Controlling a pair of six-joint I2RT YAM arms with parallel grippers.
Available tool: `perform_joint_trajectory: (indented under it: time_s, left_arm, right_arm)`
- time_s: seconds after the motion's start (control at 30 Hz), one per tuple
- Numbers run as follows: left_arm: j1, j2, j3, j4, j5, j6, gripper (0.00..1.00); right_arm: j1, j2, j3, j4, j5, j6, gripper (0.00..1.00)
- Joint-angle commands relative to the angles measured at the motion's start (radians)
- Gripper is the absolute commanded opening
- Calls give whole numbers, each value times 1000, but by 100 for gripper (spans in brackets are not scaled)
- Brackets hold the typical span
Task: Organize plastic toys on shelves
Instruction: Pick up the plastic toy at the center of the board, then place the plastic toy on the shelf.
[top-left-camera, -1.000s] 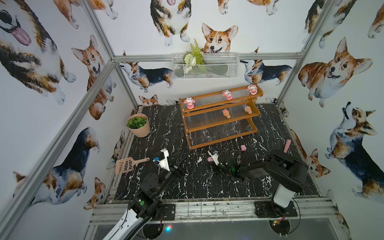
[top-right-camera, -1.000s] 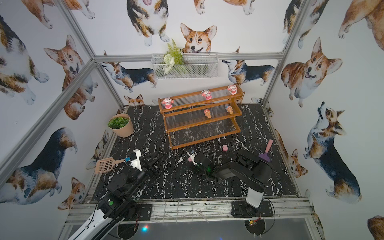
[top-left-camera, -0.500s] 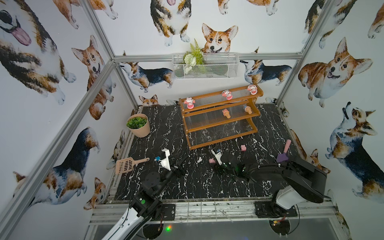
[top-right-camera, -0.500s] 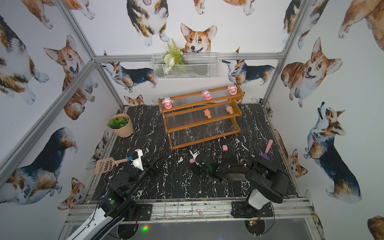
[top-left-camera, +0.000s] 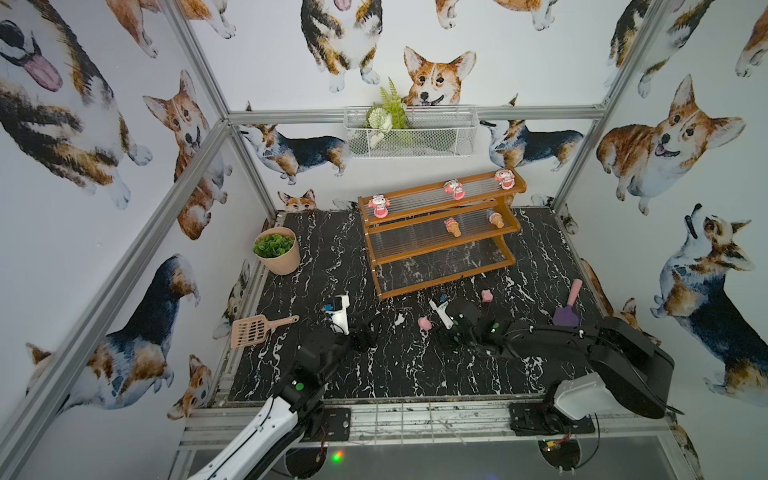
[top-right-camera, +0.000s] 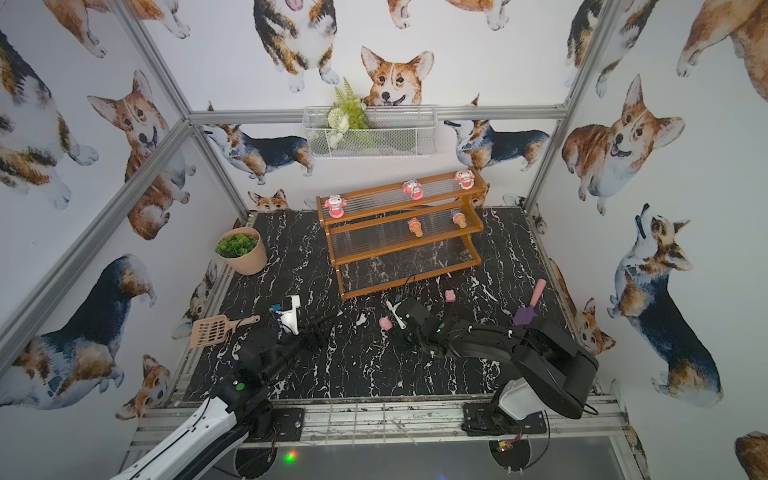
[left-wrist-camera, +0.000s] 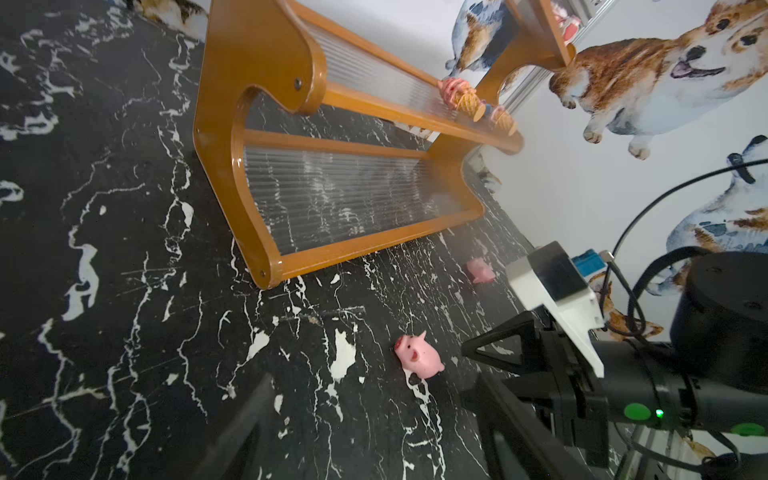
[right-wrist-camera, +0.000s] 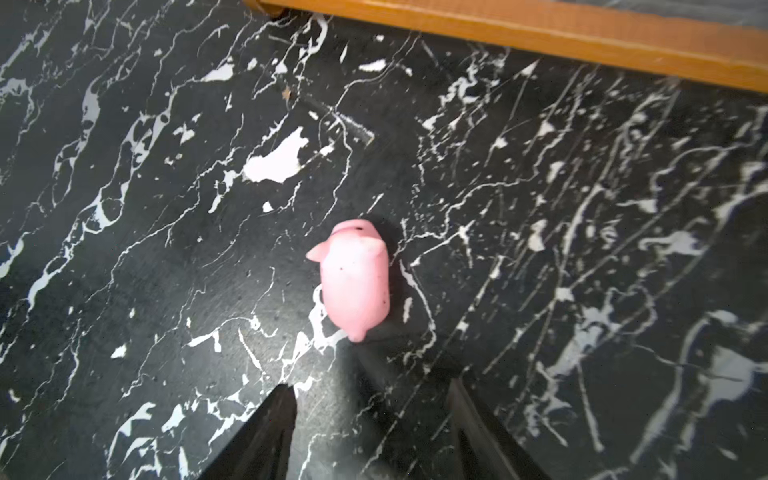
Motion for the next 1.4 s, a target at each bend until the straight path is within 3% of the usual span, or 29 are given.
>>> perform_joint_trajectory:
  time_s: [0.0, 0.2, 0.6, 0.9, 1.1, 1.37]
  left_arm:
    - [21, 50, -8, 114, 90, -39, 79]
    - [30, 39, -13, 107, 98, -42, 79]
    - [43, -36, -9, 42, 89, -35, 80]
    - [50, -34, -8, 44, 95, -33, 80]
    - [54, -29, -15, 57, 101, -33, 80]
    - [63, -19, -14, 81, 125, -31, 80]
  right_arm:
    - [1, 37, 22, 54, -32, 13, 64]
    - [-19, 112, 71, 70, -35, 6, 64]
    - [-28, 166, 112, 69, -67, -17, 26]
    - [-71, 67, 52, 76, -47, -19, 20]
    - [-219, -70, 7, 21, -72, -42, 21]
    - [-546, -124, 45, -86, -134, -67, 23]
